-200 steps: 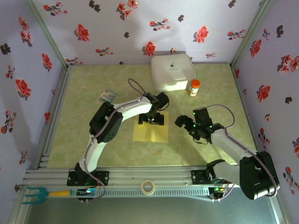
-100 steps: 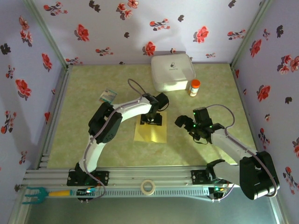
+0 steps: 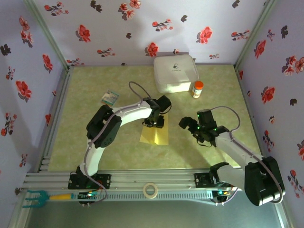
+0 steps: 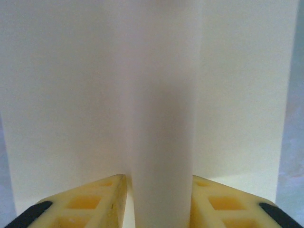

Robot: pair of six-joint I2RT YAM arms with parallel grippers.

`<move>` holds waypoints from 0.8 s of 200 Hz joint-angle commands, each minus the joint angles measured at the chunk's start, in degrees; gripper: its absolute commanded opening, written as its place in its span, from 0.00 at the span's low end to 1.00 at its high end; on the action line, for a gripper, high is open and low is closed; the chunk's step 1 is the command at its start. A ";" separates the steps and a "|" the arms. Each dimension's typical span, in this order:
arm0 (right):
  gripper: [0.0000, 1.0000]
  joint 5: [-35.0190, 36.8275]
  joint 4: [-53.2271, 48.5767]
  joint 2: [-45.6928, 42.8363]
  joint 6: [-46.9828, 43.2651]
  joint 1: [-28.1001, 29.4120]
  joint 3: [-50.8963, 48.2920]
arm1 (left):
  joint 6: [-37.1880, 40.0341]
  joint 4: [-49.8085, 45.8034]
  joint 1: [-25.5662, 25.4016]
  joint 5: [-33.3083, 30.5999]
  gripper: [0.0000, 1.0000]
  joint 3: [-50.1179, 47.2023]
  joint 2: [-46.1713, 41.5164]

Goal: Fold a paper plane with a square sheet of paper (pick it up from the middle)
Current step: First fold the square sheet of paper in half at the center of the table.

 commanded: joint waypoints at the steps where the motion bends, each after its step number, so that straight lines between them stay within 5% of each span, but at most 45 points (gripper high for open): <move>1: 0.99 3.49 -2.90 -1.00 1.24 -0.38 1.85 | 2.00 3.43 0.18 2.20 0.36 -1.76 -5.39; 43: 0.99 6.81 -4.61 -1.97 2.65 -0.37 3.32 | 1.73 14.46 3.76 15.01 0.36 -7.40 -12.34; 88: 0.98 2.63 2.31 -5.34 2.36 -0.43 1.46 | -7.60 37.70 8.71 35.04 0.36 -19.25 -16.98; 125: 0.96 0.35 10.01 -9.42 3.42 -0.42 -2.53 | -16.27 52.16 10.57 41.20 0.37 -26.19 -16.57; 160: 0.94 -3.80 12.66 -8.80 2.92 -0.40 -3.14 | -17.07 51.83 10.97 41.80 0.37 -27.38 -13.00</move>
